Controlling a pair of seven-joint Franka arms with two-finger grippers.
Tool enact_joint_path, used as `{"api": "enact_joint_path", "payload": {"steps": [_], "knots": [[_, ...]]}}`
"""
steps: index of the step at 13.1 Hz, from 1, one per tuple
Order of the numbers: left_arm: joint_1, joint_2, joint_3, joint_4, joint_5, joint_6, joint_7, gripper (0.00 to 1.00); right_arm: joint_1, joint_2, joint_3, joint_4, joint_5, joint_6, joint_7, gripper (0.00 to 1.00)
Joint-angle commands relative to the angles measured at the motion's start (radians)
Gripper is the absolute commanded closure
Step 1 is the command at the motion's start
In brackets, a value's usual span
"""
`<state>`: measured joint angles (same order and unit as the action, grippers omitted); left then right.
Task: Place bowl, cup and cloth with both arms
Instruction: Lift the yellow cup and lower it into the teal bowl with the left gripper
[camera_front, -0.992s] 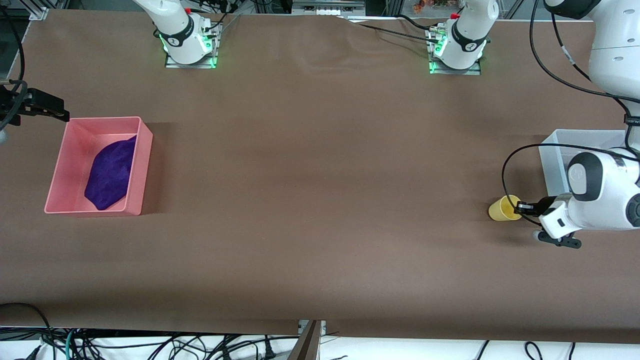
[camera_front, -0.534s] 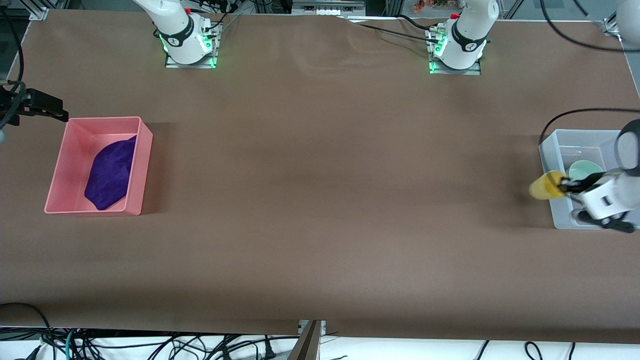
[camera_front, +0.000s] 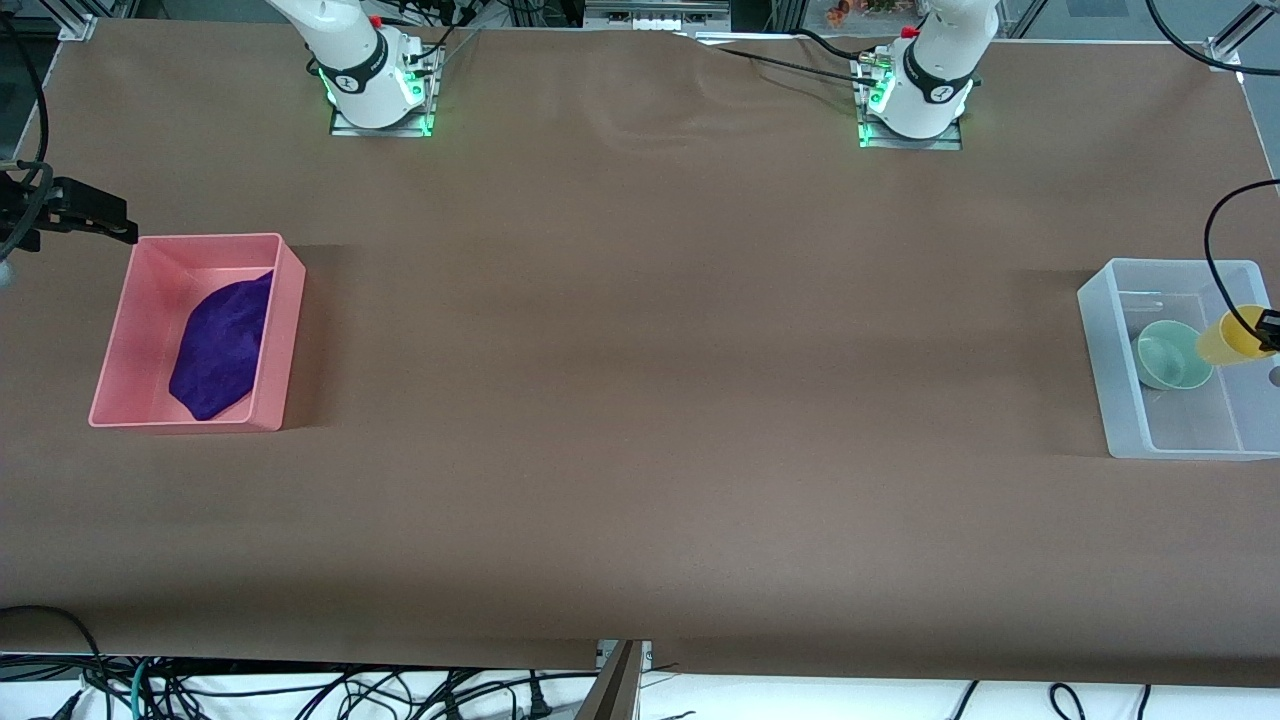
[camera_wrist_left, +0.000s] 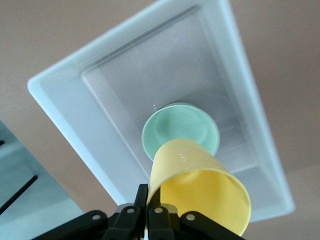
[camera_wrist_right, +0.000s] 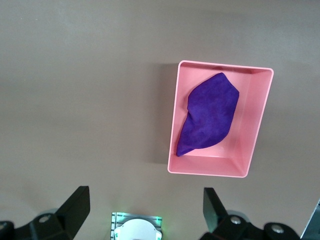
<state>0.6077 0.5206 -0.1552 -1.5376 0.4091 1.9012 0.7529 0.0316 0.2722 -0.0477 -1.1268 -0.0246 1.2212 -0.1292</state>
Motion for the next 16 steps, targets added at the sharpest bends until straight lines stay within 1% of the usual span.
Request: {"api": "enact_joint_path", "payload": {"steps": [1, 5, 6, 7, 9, 12, 13, 16], "knots": [[0.039, 0.050, -0.014, -0.024, -0.053, 0.071, 0.036, 1.00, -0.002, -0.005, 0.003, -0.001, -0.008, 0.001, 0.006, 0.00], [0.063, 0.093, -0.015, -0.027, -0.073, 0.125, 0.039, 1.00, -0.002, -0.005, 0.003, -0.002, -0.008, 0.003, 0.006, 0.00], [0.063, 0.093, -0.015, -0.029, -0.075, 0.124, 0.037, 0.30, -0.002, -0.005, 0.003, -0.001, -0.008, 0.003, 0.005, 0.00], [0.060, 0.085, -0.018, -0.023, -0.081, 0.113, 0.040, 0.00, -0.002, -0.005, 0.005, -0.001, -0.008, 0.003, 0.003, 0.00], [0.047, 0.033, -0.039, -0.015, -0.082, 0.057, 0.036, 0.00, -0.002, -0.005, 0.005, -0.001, -0.008, 0.003, 0.003, 0.00], [0.047, -0.054, -0.173, 0.013, -0.085, -0.083, 0.008, 0.00, -0.002, -0.005, 0.003, -0.001, -0.008, 0.001, 0.003, 0.00], [0.047, -0.073, -0.216, 0.037, -0.085, -0.124, -0.021, 0.00, -0.002, -0.005, 0.003, -0.001, -0.008, 0.001, 0.003, 0.00], [0.047, -0.080, -0.383, 0.128, -0.084, -0.276, -0.214, 0.00, -0.004, -0.005, 0.003, -0.002, -0.008, 0.001, 0.003, 0.00]]}}
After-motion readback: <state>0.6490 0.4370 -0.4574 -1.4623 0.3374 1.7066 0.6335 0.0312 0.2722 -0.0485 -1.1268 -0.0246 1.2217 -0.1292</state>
